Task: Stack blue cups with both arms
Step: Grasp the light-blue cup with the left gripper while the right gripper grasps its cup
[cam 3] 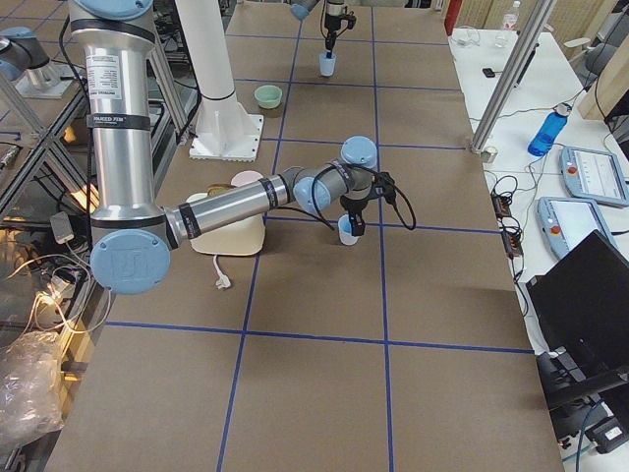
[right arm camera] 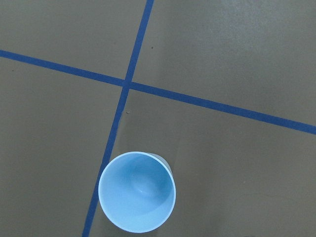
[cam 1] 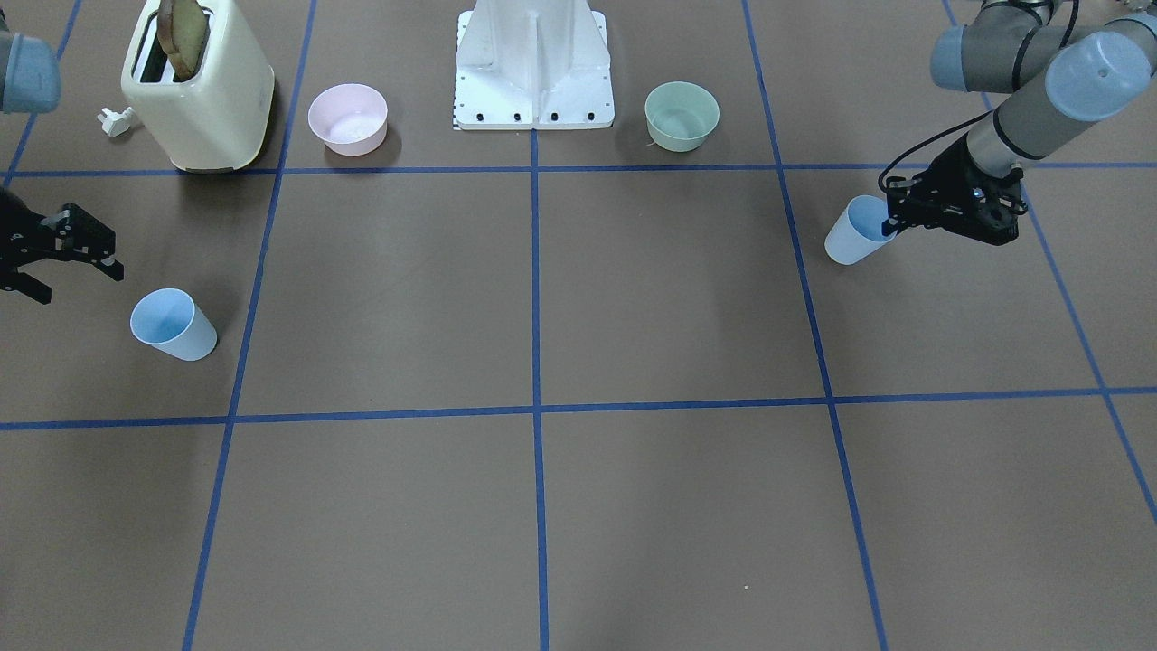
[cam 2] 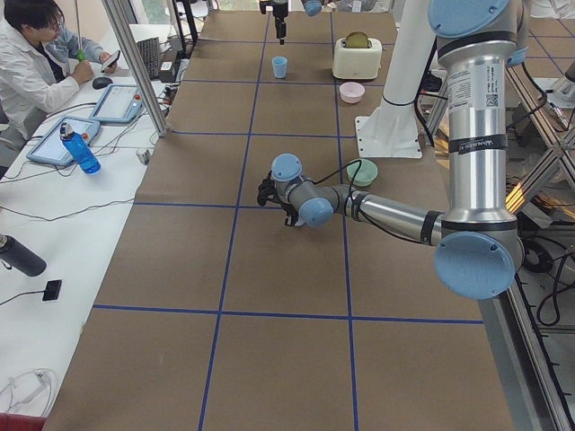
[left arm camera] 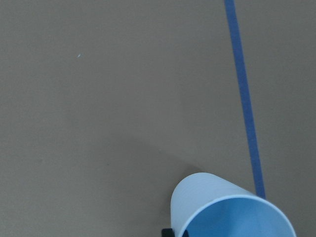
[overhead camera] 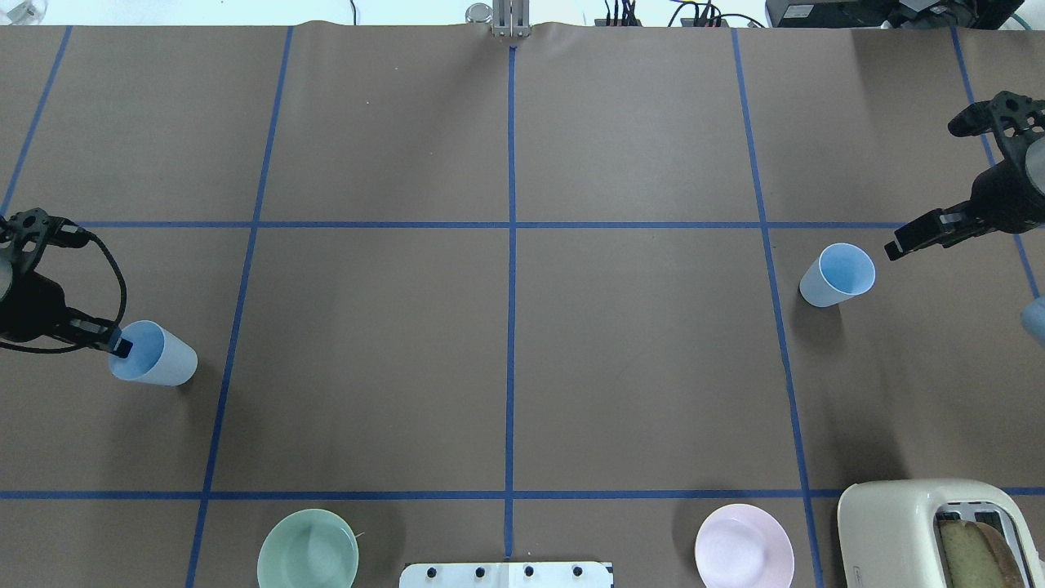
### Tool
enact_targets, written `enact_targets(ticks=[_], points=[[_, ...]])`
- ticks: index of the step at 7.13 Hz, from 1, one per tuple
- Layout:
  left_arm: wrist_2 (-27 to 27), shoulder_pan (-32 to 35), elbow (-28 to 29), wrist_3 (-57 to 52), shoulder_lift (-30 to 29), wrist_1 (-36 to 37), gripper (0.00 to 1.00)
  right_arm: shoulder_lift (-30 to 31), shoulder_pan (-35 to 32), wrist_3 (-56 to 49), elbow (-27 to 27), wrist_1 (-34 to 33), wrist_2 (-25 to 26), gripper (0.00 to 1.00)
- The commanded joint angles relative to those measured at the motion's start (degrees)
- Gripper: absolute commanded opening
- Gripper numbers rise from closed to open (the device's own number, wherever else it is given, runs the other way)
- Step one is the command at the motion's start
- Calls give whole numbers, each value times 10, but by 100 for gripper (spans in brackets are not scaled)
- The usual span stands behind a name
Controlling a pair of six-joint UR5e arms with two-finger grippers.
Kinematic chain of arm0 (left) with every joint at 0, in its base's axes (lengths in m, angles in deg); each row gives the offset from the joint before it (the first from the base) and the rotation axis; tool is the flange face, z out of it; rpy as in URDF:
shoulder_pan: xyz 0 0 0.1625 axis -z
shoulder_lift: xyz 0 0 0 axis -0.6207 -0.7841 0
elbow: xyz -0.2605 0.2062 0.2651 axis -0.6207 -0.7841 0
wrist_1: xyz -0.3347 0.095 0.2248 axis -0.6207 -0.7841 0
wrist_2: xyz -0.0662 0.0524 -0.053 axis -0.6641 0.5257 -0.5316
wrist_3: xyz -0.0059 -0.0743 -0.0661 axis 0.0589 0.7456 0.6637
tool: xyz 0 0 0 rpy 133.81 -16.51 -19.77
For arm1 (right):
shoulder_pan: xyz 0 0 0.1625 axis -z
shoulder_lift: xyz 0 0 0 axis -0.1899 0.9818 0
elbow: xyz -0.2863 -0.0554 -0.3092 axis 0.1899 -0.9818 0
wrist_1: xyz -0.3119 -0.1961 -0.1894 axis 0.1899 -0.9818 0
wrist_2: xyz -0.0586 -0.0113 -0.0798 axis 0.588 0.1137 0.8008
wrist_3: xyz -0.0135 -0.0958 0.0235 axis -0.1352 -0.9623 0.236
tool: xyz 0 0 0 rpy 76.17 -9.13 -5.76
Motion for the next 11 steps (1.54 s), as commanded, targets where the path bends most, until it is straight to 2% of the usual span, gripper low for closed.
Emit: enact_targets(ticks=[1, 3, 5, 7, 11], points=[[-1, 1, -35, 53, -64, 93, 0, -22, 0, 0, -25, -3, 0, 78], [6, -2, -34, 98, -207, 239, 0, -31, 4, 0, -44, -3, 12, 76], [11, -35, -21, 135, -299, 308, 0, -32, 12, 0, -52, -3, 13, 77], [52, -70, 34, 166, -376, 310, 0, -33, 19, 0, -57, -2, 12, 77], [54, -79, 174, 159, -509, 301, 0, -49, 39, 0, -78, -2, 14, 73]])
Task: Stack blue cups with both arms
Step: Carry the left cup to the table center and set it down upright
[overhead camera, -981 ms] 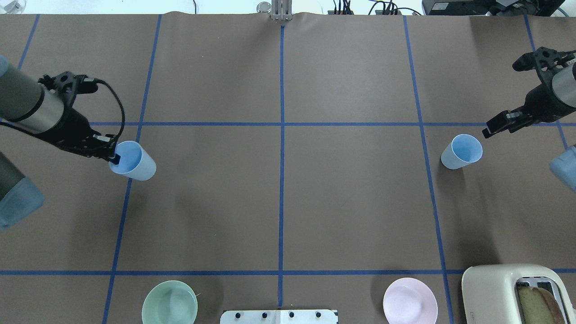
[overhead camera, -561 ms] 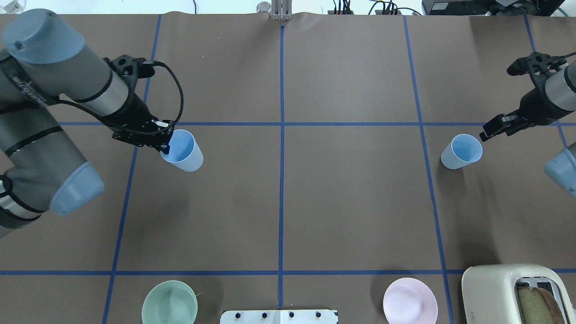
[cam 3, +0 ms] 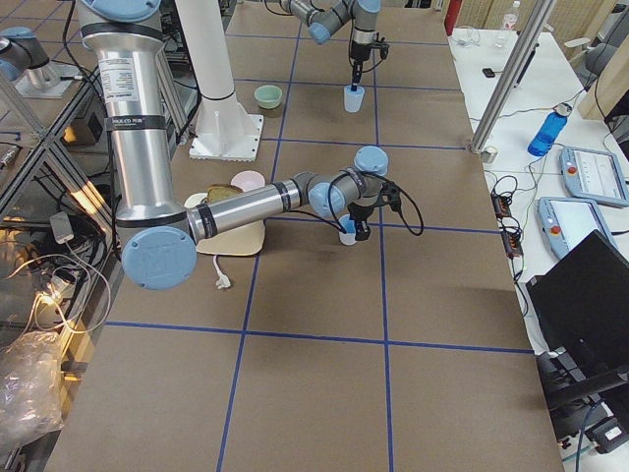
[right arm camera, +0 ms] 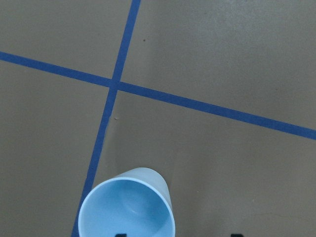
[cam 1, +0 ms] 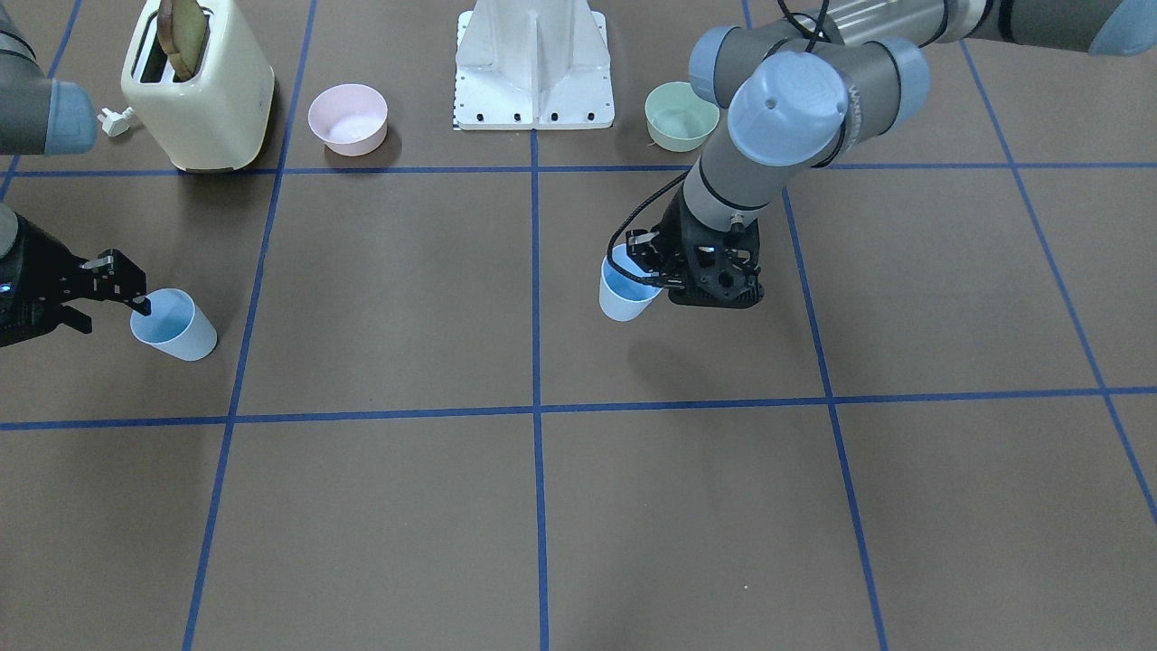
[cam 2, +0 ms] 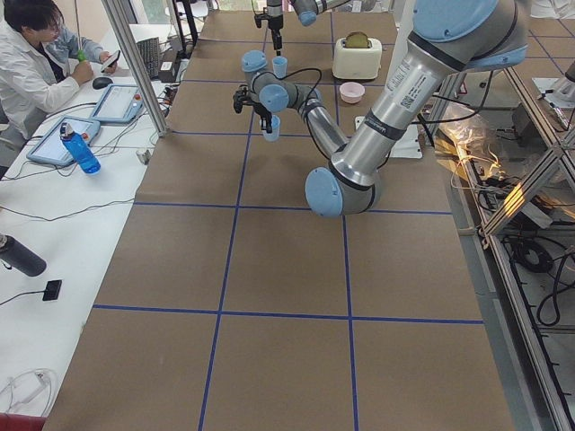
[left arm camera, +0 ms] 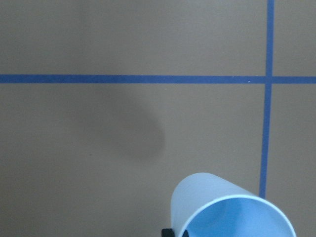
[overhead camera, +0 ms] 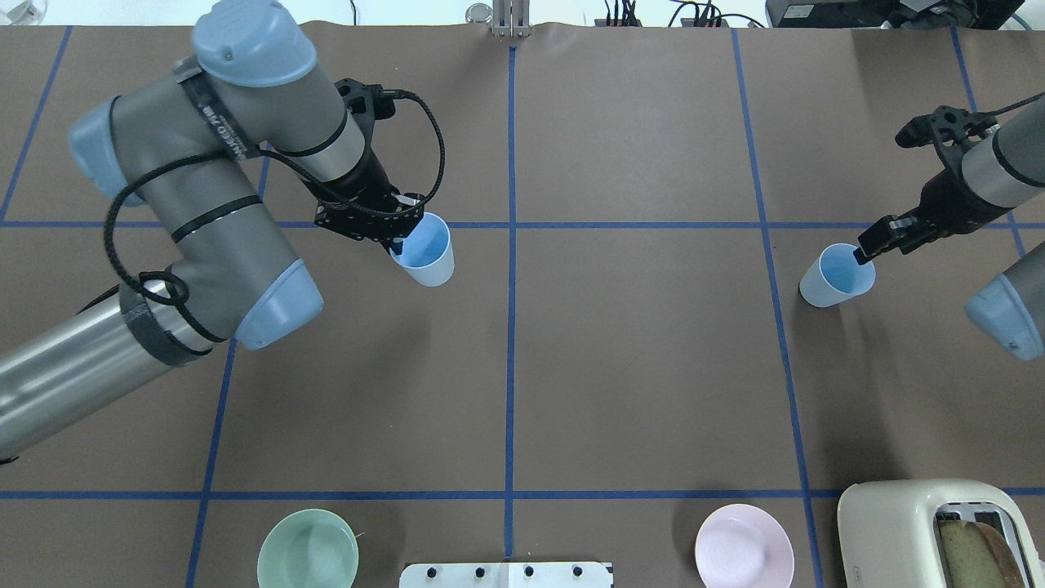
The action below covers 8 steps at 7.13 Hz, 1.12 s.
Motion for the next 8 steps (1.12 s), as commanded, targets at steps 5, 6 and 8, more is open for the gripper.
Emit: enact_targets(ticks=[5, 6, 8], points=[[27, -34, 139, -22, -83, -86, 0, -12, 21, 0, -26, 3, 15, 59], [27, -35, 141, -24, -83, -87, 0, -13, 26, 0, -29, 5, 16, 57], [28, -43, 165, -24, -82, -121, 0, -12, 37, 0, -34, 6, 22, 49]])
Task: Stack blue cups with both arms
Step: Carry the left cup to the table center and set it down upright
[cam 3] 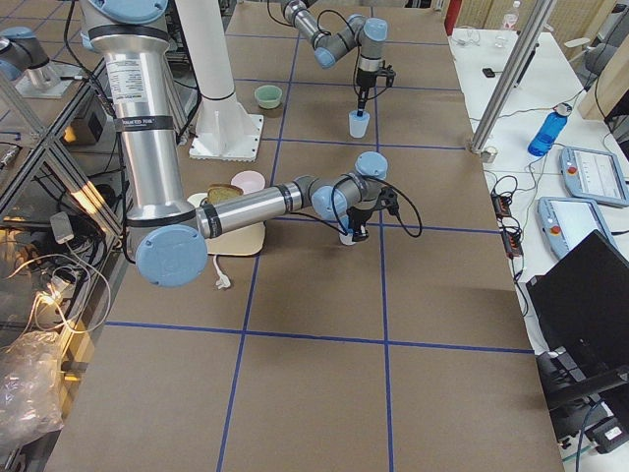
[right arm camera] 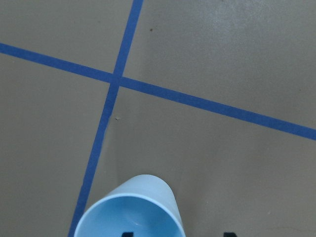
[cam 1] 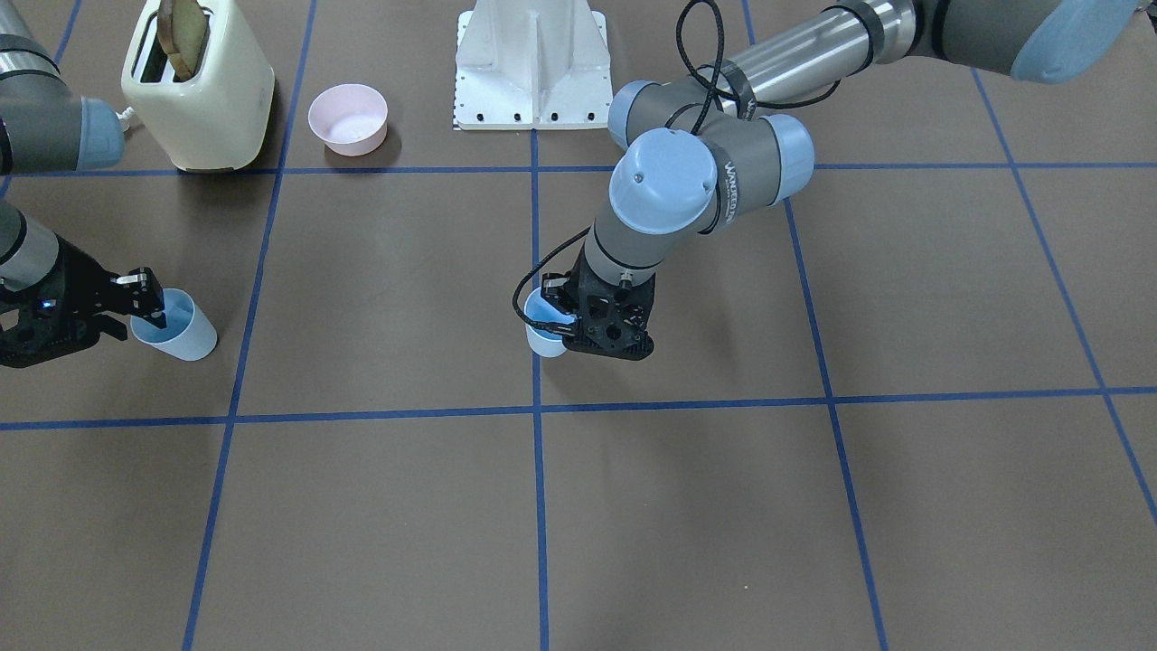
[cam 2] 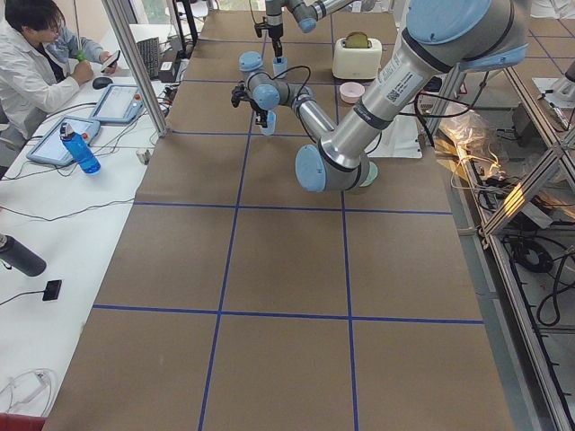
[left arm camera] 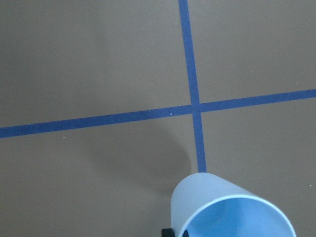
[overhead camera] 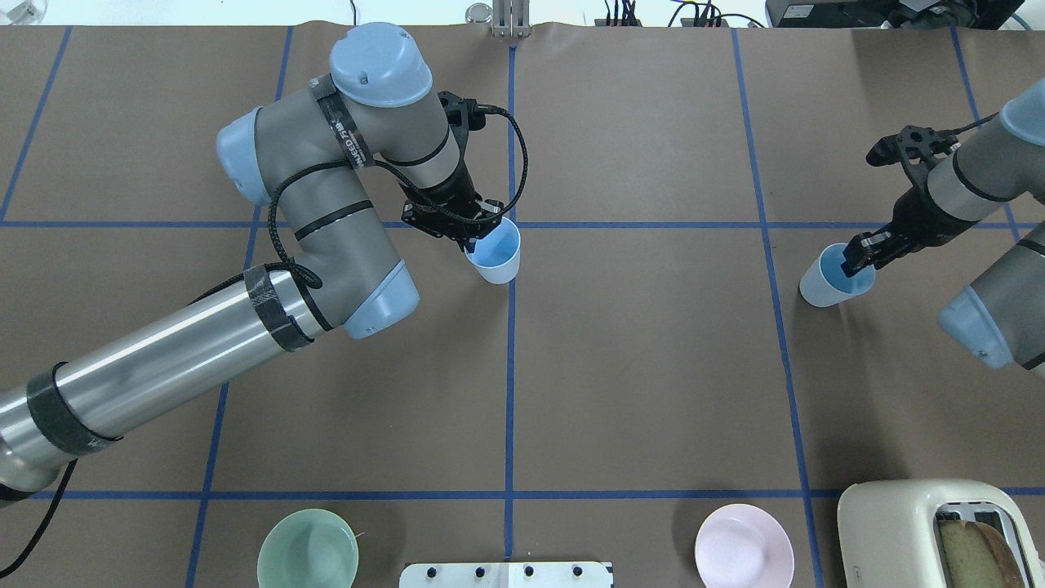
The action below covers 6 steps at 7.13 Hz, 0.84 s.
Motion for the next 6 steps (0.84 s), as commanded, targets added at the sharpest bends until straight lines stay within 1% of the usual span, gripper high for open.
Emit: enact_targets(ticks=[1, 2, 3, 4, 5, 6], points=[[1, -7, 16, 1, 0, -20, 0, 1, 10, 0, -3, 1, 3, 38], [0, -7, 17, 2, -1, -22, 0, 1, 11, 0, -2, 1, 3, 21], [1, -8, 18, 3, -1, -25, 0, 0, 11, -1, -3, 1, 3, 12], [1, -9, 18, 4, -5, -26, 0, -1, 11, -1, -2, 1, 8, 10], [1, -12, 17, 4, -5, -26, 27, -3, 11, -1, -2, 1, 11, 9], [7, -13, 17, 4, -6, -30, 45, -7, 11, -2, -1, 0, 10, 9]])
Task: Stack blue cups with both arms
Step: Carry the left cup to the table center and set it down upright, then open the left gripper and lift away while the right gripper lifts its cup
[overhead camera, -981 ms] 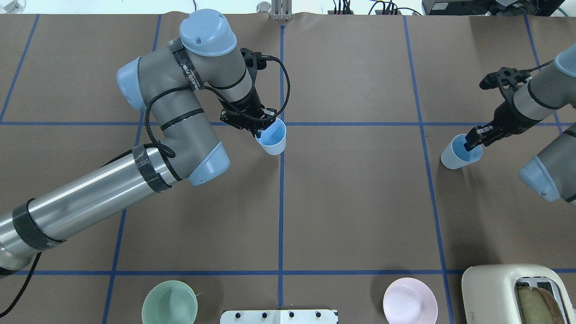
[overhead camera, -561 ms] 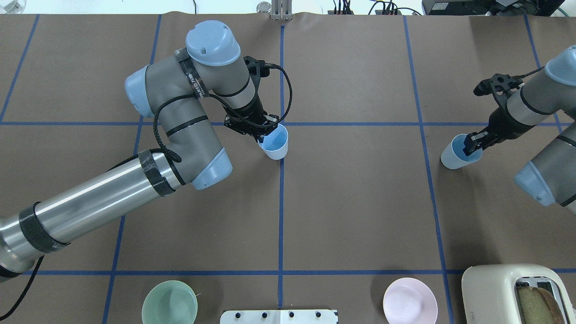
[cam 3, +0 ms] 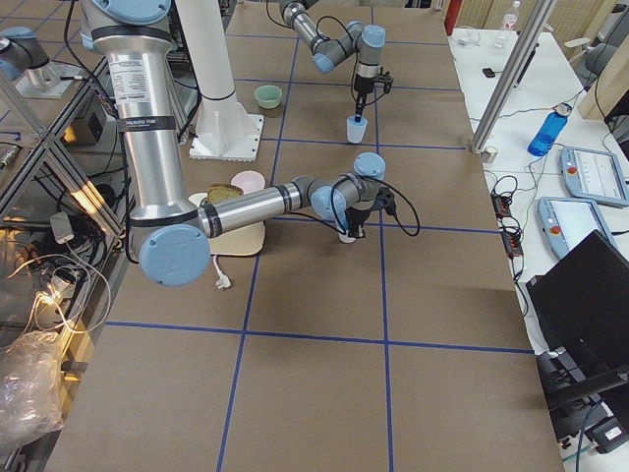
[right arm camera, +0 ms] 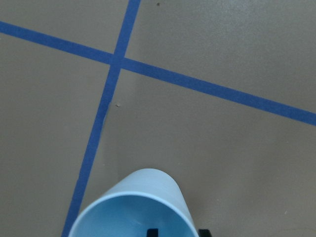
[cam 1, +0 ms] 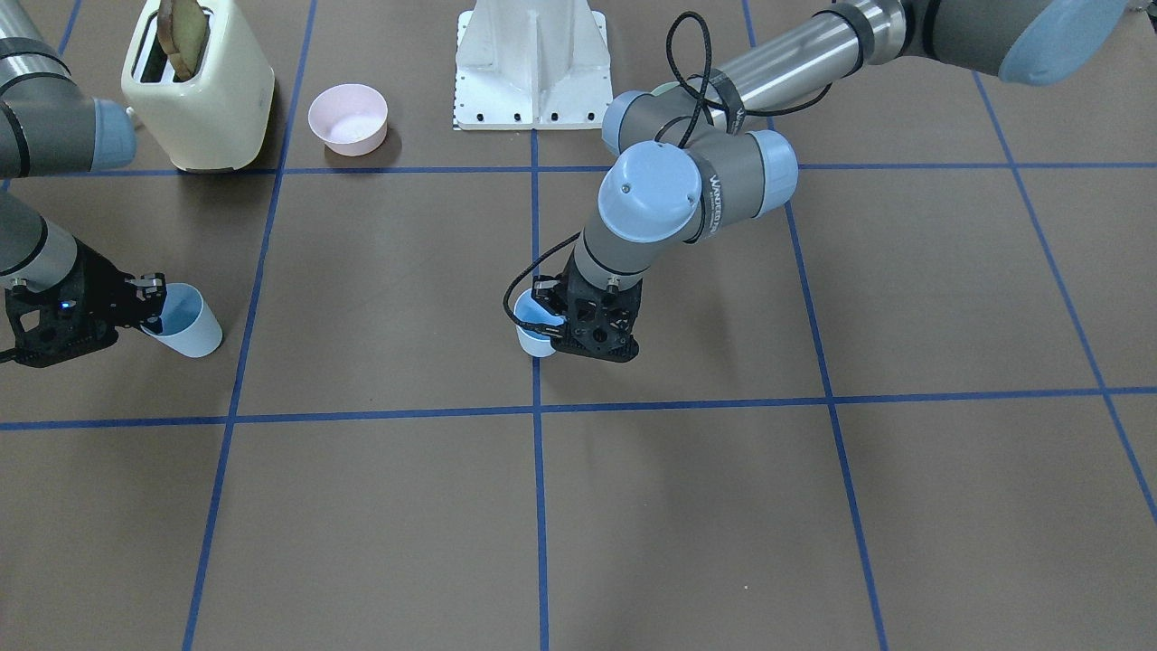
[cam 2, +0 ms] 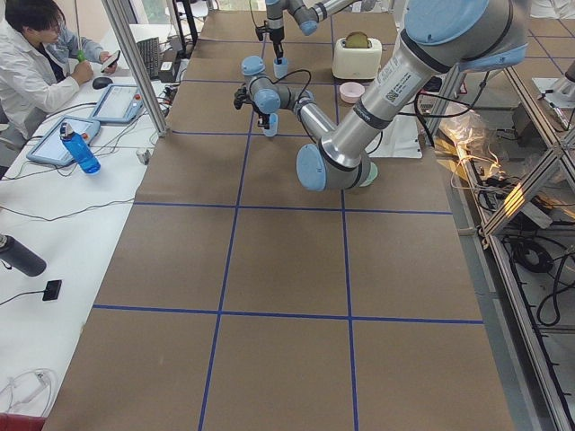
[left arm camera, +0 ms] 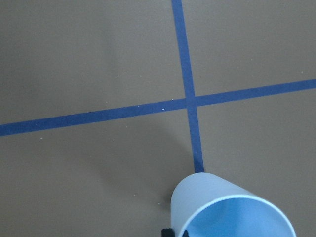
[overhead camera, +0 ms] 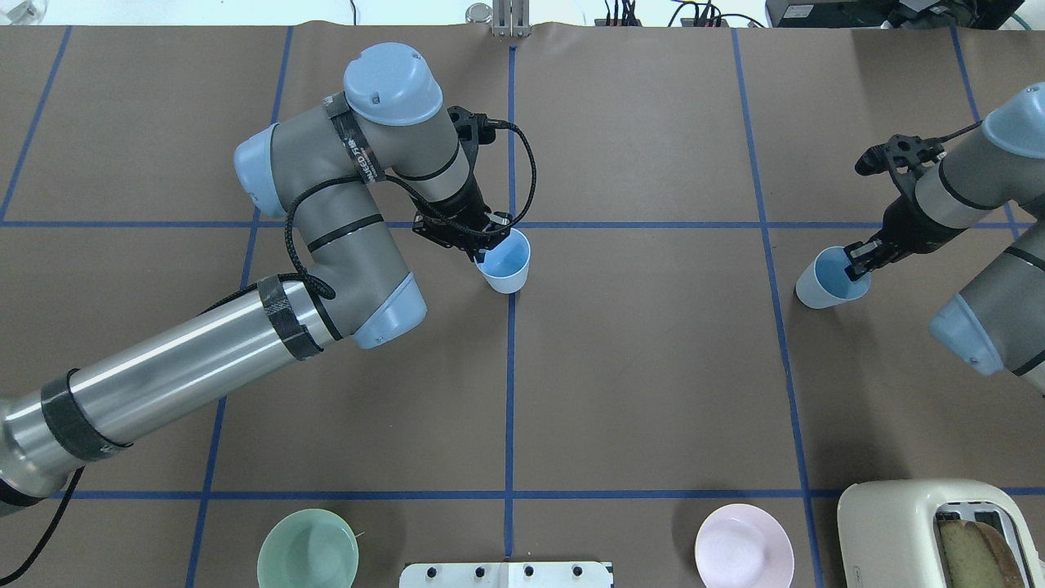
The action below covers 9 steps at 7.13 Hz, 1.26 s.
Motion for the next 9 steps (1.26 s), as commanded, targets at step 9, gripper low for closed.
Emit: enact_targets(ticks=[9], points=[[-34, 95, -141, -133, 162, 28, 78, -226, -28, 92, 32, -214, -40, 9]])
